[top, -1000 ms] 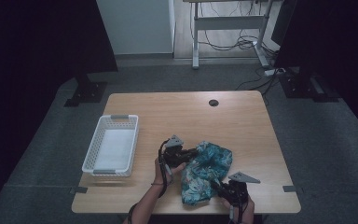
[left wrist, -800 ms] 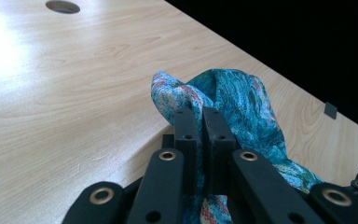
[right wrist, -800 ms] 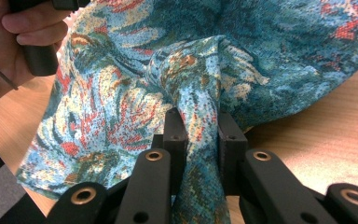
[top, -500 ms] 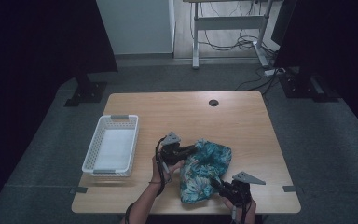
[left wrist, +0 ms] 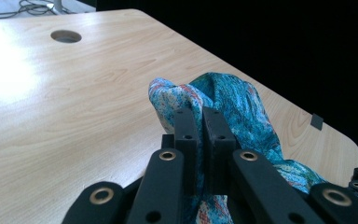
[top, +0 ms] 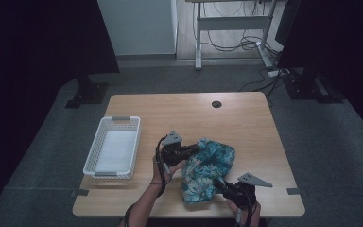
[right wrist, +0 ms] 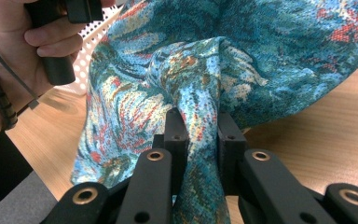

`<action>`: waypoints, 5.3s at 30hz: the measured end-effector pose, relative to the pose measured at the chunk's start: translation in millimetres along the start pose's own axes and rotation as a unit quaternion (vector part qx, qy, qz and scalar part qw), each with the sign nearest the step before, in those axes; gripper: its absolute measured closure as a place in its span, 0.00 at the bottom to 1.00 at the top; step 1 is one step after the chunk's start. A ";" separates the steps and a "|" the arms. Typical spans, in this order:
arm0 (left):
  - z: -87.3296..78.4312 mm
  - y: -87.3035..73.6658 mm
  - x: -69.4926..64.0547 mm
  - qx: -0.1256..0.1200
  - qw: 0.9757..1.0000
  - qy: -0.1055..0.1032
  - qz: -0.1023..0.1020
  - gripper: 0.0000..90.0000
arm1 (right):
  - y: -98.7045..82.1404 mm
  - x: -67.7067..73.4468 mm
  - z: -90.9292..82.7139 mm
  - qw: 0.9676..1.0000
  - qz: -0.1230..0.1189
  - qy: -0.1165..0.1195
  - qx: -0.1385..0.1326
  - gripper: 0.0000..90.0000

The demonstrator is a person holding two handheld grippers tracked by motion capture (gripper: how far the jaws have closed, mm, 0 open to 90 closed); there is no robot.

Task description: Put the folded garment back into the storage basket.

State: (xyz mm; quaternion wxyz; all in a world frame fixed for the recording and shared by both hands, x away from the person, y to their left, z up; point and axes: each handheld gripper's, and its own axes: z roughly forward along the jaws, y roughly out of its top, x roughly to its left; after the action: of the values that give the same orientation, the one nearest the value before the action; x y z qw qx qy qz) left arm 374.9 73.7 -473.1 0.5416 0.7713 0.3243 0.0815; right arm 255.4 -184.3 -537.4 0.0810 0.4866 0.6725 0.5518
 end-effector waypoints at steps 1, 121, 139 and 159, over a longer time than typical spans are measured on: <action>-0.8 1.3 -1.0 -0.001 1.000 0.000 0.001 0.95 | 0.8 0.4 -0.9 1.000 0.001 0.001 -0.002 0.87; -83.9 38.8 33.9 -0.021 0.998 0.049 0.023 0.95 | 46.6 59.9 46.4 0.998 -0.013 0.055 -0.020 0.87; -101.8 41.4 47.3 -0.026 0.998 0.061 0.019 0.95 | 59.1 74.0 62.3 0.998 -0.020 0.062 -0.014 0.87; -117.0 38.9 56.7 -0.031 0.997 0.073 0.014 0.95 | 63.4 85.2 73.0 0.997 -0.026 0.072 -0.011 0.87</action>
State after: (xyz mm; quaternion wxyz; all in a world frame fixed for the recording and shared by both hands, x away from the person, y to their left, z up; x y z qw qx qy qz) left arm 379.1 190.7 -404.5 0.5390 0.7503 0.3497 0.1555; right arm 294.6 -77.7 -476.5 0.0523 0.4267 0.6828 0.5907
